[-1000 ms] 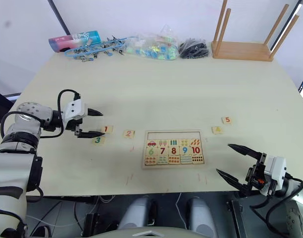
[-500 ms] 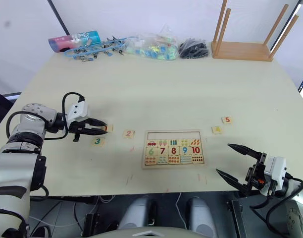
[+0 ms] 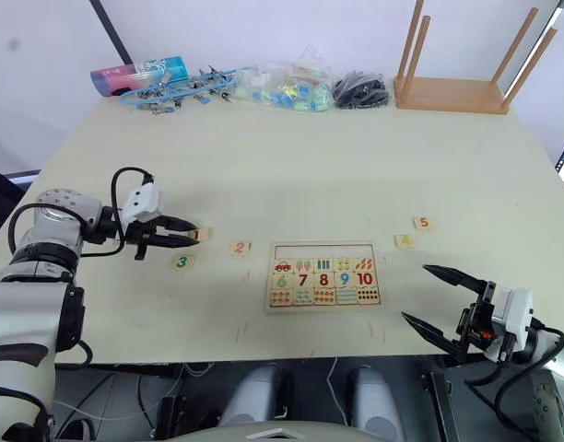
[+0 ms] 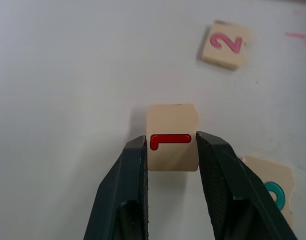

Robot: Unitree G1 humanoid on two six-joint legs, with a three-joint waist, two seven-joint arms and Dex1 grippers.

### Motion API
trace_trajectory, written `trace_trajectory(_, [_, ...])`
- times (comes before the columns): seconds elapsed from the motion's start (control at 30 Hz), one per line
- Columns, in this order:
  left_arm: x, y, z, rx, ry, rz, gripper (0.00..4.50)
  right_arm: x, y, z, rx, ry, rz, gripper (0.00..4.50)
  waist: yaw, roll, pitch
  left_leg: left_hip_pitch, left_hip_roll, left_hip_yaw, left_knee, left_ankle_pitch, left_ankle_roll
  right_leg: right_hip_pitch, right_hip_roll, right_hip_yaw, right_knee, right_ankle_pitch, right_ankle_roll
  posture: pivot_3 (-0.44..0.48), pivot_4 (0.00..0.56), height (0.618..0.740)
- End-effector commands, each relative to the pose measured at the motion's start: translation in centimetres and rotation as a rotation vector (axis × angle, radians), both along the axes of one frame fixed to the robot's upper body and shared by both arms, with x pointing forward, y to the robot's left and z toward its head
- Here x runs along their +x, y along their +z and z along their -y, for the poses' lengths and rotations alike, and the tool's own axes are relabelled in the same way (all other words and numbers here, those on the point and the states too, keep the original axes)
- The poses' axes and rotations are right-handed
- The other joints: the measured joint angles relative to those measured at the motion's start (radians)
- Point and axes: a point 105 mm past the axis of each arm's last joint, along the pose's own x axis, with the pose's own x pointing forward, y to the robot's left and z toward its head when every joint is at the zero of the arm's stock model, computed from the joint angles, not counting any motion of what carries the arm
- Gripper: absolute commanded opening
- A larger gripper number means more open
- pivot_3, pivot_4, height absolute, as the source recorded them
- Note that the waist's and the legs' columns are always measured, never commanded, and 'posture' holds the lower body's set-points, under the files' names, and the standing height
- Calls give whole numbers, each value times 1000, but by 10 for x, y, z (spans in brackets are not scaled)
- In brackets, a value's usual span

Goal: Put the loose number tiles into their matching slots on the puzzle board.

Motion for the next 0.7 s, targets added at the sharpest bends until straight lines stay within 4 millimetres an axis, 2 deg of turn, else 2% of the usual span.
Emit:
trace_trajectory(0.03, [4,25,12,-21,-69,56,911,0,7,4,3,-4,28,4500,-1,0,0,0,0,0,0,0,0,0,0,0,0,0,0,0,150,737])
trace_trajectory(0.2, [-1,39,32,-41,-154,52,911,2,11,2,16,1,41,4500,-3,0,0,0,0,0,1,0,0,0,0,1,1,0,0,0,150,737])
trace_trajectory(0.4, [-10,46,58,-61,-243,20,911,4,15,6,44,-11,46,4500,-2,0,0,1,0,0,1,0,0,0,0,2,3,0,0,0,150,737])
trace_trajectory(0.53, [-17,47,71,-68,-282,10,911,3,16,8,41,-7,40,4500,-1,0,0,1,0,0,1,0,0,0,0,2,3,0,0,0,150,737])
trace_trajectory(0.7, [-35,47,100,-88,-345,18,911,1,16,13,29,8,24,4500,-1,0,0,1,0,0,2,0,0,0,0,3,3,0,0,0,150,737])
